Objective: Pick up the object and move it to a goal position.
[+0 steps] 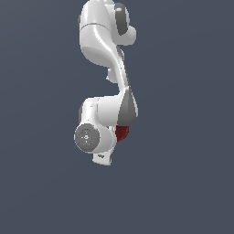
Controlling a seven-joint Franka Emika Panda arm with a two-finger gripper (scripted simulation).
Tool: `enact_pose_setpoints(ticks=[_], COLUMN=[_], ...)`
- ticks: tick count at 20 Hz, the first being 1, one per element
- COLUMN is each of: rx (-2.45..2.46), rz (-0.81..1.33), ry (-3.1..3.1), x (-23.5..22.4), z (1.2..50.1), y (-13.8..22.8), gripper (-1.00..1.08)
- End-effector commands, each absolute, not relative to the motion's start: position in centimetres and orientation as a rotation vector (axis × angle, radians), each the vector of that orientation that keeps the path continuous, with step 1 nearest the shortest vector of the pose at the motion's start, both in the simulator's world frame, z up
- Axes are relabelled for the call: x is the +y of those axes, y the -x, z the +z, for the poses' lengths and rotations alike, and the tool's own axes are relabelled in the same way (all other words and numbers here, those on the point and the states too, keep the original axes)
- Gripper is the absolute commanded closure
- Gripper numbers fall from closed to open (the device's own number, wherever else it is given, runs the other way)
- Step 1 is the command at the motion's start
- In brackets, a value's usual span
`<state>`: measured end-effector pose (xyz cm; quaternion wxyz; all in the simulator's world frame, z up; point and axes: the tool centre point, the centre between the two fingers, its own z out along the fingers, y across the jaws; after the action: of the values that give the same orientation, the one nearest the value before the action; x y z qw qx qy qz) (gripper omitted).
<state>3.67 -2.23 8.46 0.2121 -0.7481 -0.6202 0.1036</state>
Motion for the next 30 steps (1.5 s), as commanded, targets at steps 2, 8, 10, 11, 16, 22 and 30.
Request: enact_pose_setpoints(ticks=[2,8,10,11,16,22,30], rx=[-1.722,-1.721,-1.721,-1.721,-1.72,-1.721,-1.723], rz=[0.285,0.285,0.285,0.285,0.285,0.285,0.285], ry=[2.081,2.081,2.081,2.081,2.081,2.08,2.08], x=[-5.0,-9.8,-11.5,-12.3,-16.3,-20.7,-23.5], z=[11.1,15.4,16.9,17.6,21.2,25.2,27.6], y=[-2.7,-0.9,-0.4,-0.1,1.3,2.6,3.3], gripper=[1.08,1.08,1.08,1.08,1.08,1.08,1.08])
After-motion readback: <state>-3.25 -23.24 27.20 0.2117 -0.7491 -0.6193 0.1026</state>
